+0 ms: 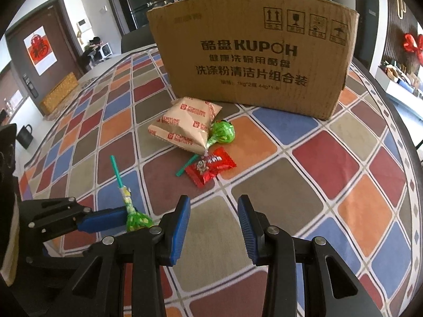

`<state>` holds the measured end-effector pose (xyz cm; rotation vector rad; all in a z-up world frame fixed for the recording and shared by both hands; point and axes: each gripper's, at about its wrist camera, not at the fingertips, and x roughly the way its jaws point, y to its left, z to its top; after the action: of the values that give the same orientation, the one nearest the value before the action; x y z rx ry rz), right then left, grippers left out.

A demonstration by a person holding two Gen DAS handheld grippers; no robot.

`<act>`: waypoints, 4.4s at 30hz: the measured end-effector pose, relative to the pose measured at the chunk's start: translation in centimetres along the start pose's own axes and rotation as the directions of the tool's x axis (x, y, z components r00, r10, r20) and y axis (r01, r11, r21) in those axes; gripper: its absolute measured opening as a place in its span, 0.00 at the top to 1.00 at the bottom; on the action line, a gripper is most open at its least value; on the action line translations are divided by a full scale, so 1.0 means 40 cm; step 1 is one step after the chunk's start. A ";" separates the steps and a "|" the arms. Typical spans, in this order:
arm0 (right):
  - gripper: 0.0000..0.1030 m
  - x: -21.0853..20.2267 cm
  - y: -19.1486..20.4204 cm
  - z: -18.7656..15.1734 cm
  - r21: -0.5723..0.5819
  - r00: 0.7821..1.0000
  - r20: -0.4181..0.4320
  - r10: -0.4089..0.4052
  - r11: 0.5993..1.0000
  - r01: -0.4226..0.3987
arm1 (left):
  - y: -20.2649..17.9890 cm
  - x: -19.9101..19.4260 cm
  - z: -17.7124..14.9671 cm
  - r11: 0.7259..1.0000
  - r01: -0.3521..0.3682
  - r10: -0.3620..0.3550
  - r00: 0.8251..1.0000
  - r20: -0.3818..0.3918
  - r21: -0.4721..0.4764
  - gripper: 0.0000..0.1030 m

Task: Organize snacks
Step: 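Grasp the red wrapped candy with the right tool while the left tool grasps the green lollipop, then carry both candies into the box and open both tools to release them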

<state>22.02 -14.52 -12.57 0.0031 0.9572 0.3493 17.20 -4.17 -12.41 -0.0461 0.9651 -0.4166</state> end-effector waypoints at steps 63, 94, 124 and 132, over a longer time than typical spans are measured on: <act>0.81 -0.202 0.016 0.179 0.046 0.952 0.300 -0.063 0.998 0.052 | 0.015 -0.191 0.246 0.998 -0.063 0.056 0.944 0.326 0.009 0.74; 0.81 -0.279 -0.041 0.440 0.052 0.900 0.420 -0.118 0.993 0.106 | -0.007 -0.232 0.558 0.988 -0.112 0.061 0.912 0.405 0.103 0.74; 0.64 -0.242 -0.088 0.438 0.091 0.911 0.375 -0.169 0.985 0.145 | 0.006 -0.162 0.566 0.983 -0.162 0.124 0.937 0.327 0.091 0.55; 0.64 -0.252 -0.066 0.386 0.080 0.914 0.380 -0.139 0.990 0.117 | -0.002 -0.181 0.500 0.985 -0.142 0.105 0.944 0.314 0.100 0.55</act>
<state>29.85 -17.66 4.03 0.0581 0.5715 0.1897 29.68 -4.52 4.83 0.0592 0.6294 -0.3392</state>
